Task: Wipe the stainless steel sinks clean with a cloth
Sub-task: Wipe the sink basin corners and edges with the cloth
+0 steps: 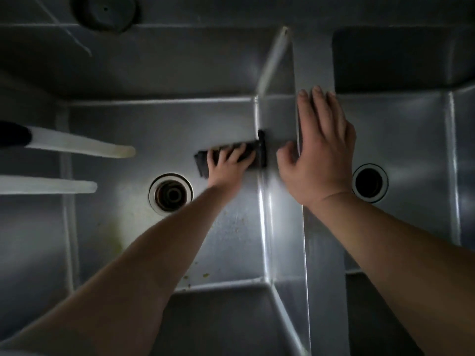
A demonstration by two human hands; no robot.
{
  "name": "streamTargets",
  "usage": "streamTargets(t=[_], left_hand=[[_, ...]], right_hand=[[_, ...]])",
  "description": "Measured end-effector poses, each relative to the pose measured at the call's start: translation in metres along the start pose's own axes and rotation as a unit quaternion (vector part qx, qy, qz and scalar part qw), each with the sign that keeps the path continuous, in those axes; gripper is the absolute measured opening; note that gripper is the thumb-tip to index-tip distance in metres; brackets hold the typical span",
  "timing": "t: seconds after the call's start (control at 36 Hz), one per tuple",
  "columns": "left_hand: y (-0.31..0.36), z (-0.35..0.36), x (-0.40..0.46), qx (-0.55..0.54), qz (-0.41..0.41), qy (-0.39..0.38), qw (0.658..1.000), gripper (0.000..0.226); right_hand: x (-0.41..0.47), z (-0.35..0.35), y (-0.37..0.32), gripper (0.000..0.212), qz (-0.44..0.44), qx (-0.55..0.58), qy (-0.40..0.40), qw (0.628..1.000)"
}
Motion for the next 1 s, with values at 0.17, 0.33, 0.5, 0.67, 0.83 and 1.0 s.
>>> streamTargets(t=[0.17,0.33,0.5,0.67,0.83,1.0], left_hand=[[0.014,0.069,-0.111,-0.01,0.066,-0.123,0.99,0.083],[0.009,0.092,-0.179,0.076,0.125,-0.306,0.941,0.072],[0.027,0.028,-0.206,0.022,0.112,-0.248,0.962,0.053],[-0.001,-0.053,-0.285,-0.286,-0.087,-0.132,0.945,0.045],[-0.068,-0.061,-0.409,-0.055,-0.332,0.002,0.942,0.054],[-0.058,-0.053,-0.424,-0.025,-0.324,0.108,0.94,0.054]], right_hand=[[-0.003,-0.001,-0.002,0.074,0.002,-0.02,-0.004,1.0],[-0.013,-0.003,-0.008,0.066,-0.004,-0.074,-0.003,0.997],[-0.114,0.005,-0.034,0.066,-0.162,-0.065,-0.058,0.983],[-0.221,0.063,-0.07,0.062,-0.154,0.074,-0.305,0.937],[-0.216,0.145,-0.077,0.056,-0.064,0.04,-0.469,0.88],[-0.214,0.202,-0.076,0.066,-0.115,-0.06,-0.496,0.858]])
Point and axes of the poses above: each hand's wrist, its own x-axis towards the middle knuckle, its own z-axis out of the palm, y = z × x, the point moved 5 cm from there along x, towards the middle knuckle, and after that the axes turned 1 degree about z, right-handed, at the moved point
